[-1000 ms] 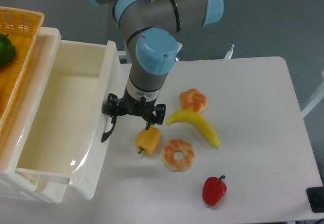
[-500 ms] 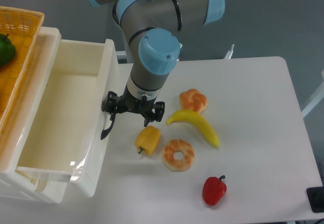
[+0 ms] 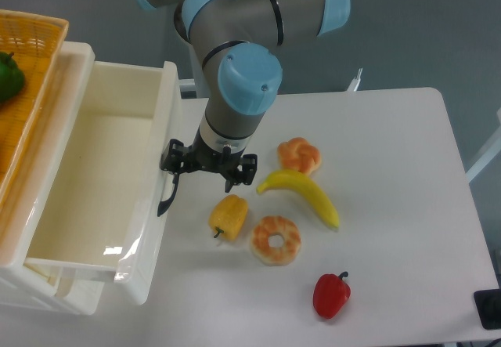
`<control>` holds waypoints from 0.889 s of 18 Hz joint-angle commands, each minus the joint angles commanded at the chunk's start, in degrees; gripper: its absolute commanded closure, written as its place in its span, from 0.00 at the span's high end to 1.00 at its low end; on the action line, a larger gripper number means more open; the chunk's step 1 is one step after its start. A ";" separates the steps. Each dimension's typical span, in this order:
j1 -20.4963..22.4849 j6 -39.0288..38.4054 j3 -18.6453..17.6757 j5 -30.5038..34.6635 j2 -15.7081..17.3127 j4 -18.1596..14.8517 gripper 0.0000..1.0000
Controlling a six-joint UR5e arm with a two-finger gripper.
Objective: Slide open the top white drawer
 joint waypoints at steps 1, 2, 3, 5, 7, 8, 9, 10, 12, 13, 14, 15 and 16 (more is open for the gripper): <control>0.09 0.09 0.26 0.00 0.00 0.17 1.00; 0.44 0.26 0.70 0.09 0.00 0.26 1.00; 0.88 0.88 0.88 0.09 0.00 0.26 1.00; 0.97 2.89 1.23 0.44 -0.09 1.92 1.00; 1.32 6.57 1.15 3.41 -0.18 4.12 1.00; 1.23 9.55 1.15 5.43 -0.26 4.91 1.00; 1.23 13.32 1.06 7.54 -0.44 5.36 1.00; 1.23 16.93 1.06 9.82 -0.70 5.54 1.00; 1.50 22.22 0.88 13.26 -1.05 5.89 1.00; 1.58 23.28 0.80 14.49 -1.40 6.59 1.00; 2.02 23.82 0.88 15.46 -1.75 7.55 1.00; 2.20 24.17 0.88 15.90 -2.11 8.78 1.00; 2.20 24.17 0.88 16.00 -2.63 9.66 1.00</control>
